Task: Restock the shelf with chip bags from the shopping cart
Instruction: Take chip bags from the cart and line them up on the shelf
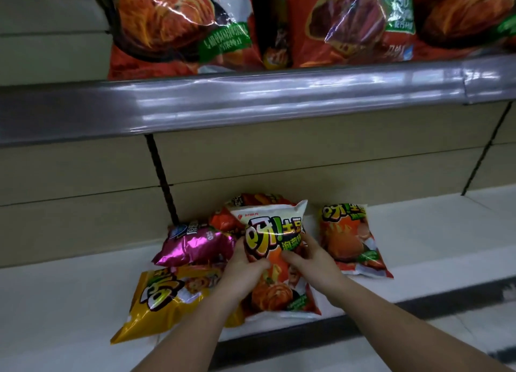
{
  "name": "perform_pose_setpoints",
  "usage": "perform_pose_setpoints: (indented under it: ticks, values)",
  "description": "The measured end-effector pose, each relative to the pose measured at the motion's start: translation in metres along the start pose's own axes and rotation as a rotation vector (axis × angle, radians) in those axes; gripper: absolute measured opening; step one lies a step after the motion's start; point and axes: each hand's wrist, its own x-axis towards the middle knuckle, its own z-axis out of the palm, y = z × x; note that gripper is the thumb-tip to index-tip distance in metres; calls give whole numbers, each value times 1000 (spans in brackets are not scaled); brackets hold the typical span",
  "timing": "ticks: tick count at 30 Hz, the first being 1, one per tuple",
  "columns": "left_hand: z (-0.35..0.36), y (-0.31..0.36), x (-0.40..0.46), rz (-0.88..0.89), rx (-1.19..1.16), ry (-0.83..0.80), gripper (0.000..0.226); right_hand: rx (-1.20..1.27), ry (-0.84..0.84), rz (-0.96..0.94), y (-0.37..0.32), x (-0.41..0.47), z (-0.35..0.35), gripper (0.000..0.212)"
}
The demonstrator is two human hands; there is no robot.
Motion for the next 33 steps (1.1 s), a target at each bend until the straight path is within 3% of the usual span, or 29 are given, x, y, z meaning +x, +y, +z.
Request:
perform_pose_setpoints:
  ticks: [5,10,14,16,19,21,24,26,30,33]
  values:
    - [0,18,-3,57,-115,-22,96,248,69,23,-13,1,-18,57]
    - [14,30,-10,79,-186,-114,131,307,55,46,-16,-3,-34,62]
    - [27,33,-13,99,-208,-57,119,308,39,25,-8,2,-53,35]
    - [33,34,-15,91,-208,-29,116,193,234,18,5,18,-74,31]
    - [44,38,-21,87,-242,15,128,-229,456,126,31,52,-108,41]
    - [52,44,-24,91,-253,40,131,-289,440,231,44,70,-123,50]
    - [63,51,-21,84,-229,39,148,-193,326,302,56,88,-127,62]
    - [70,55,-20,84,-246,57,143,-136,273,324,63,95,-124,63]
    - [81,60,-13,67,-259,90,107,-26,216,348,73,103,-124,55]
    - [86,62,-6,86,-223,95,108,159,169,359,78,103,-127,34]
